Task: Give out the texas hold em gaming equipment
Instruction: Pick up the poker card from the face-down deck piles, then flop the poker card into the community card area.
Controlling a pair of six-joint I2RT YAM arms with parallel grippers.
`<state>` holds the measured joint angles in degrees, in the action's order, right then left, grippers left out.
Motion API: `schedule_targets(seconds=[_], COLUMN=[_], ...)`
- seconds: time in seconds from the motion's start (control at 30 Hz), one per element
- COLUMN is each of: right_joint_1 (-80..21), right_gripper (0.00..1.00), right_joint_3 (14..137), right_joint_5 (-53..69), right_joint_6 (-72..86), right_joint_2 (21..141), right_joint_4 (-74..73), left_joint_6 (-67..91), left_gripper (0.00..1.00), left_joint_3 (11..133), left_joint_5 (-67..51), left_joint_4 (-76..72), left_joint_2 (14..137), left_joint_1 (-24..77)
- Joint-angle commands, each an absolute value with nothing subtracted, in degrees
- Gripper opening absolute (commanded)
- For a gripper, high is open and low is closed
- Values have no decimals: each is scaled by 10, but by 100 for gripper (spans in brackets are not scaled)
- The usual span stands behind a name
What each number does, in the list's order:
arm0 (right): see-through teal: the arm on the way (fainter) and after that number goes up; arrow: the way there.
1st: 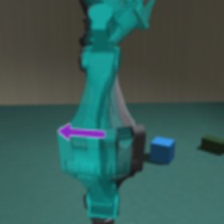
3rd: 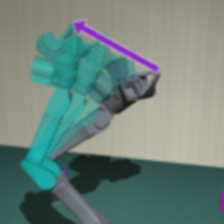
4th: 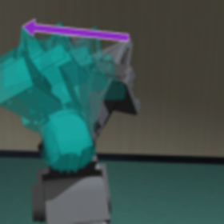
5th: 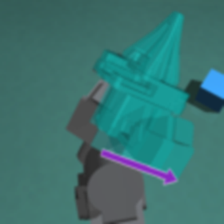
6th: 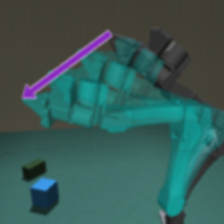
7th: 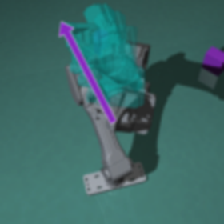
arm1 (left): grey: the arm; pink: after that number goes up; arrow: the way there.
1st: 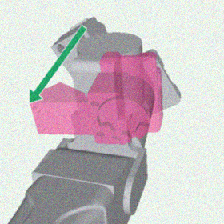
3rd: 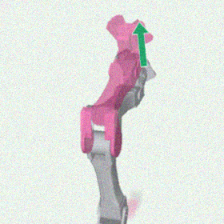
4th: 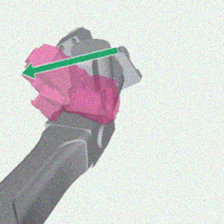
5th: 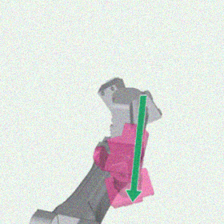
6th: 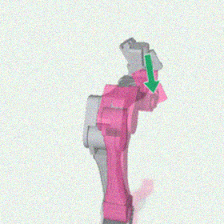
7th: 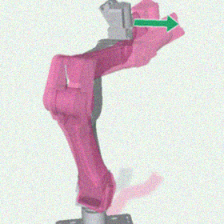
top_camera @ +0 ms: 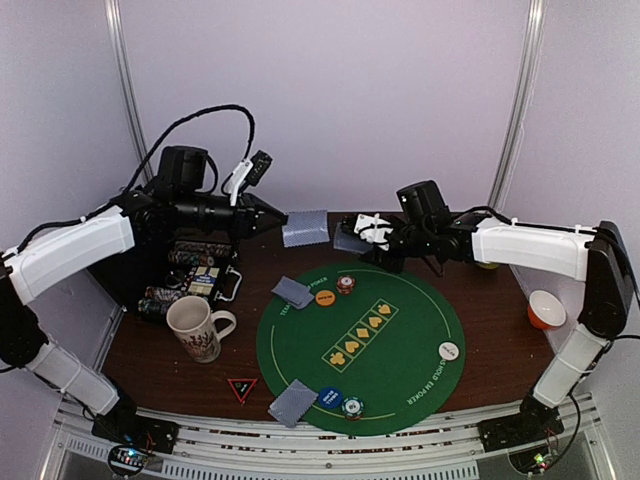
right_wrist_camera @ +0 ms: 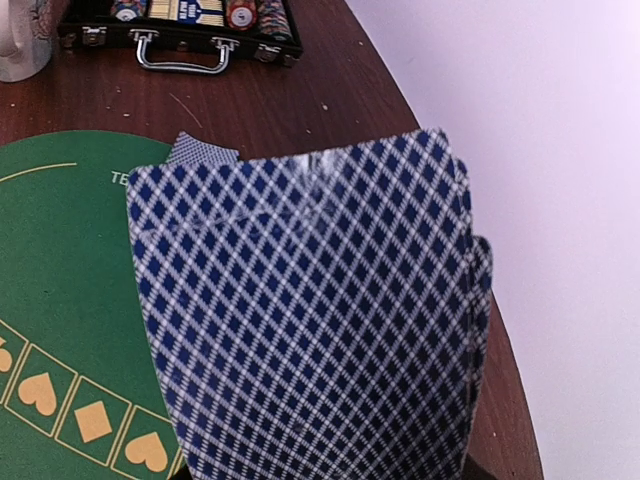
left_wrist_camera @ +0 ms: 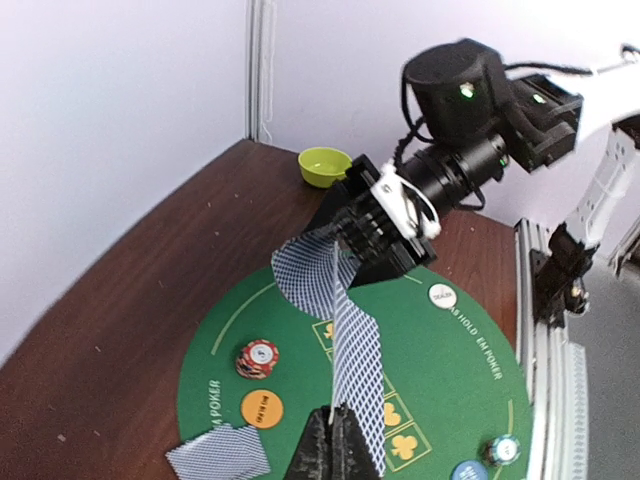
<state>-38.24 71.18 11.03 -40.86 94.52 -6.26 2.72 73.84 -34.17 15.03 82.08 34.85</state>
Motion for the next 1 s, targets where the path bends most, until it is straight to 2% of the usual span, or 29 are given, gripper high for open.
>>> schedule_targets(seconds=[0.0,0.17,0.4,0.5,0.63,0.77,0.97], right_joint_1=[-353,-333,-327,-327,-327,-327,-327], right_gripper=[48,48,48,48,48,48,47], right_joint_3=[693,689,680,678,677,679,682], right_joint_5=[113,102,97,101,110,113,114], right_joint_6=[-378,-374,-374,-372,-369,-367,-367], right_joint_2=[902,883,866,860,856,855,858], right_joint_4=[-37,-48,-54,-56,-60,-66,-69], left_joint_6=[-163,-362,-526,-584,-624,-641,-692], left_gripper=[0,0,0,0,0,0,0], left_joint_3=[681,607,610,604,590,569,552], left_joint_5=[-357,-300,-300,-266,-214,-167,-115], left_joint_4=[125,114,139,123,54,-74,-189], left_joint_2=[757,736,818,864,911,931,992], left_joint_1=[346,384,458,493,525,526,532])
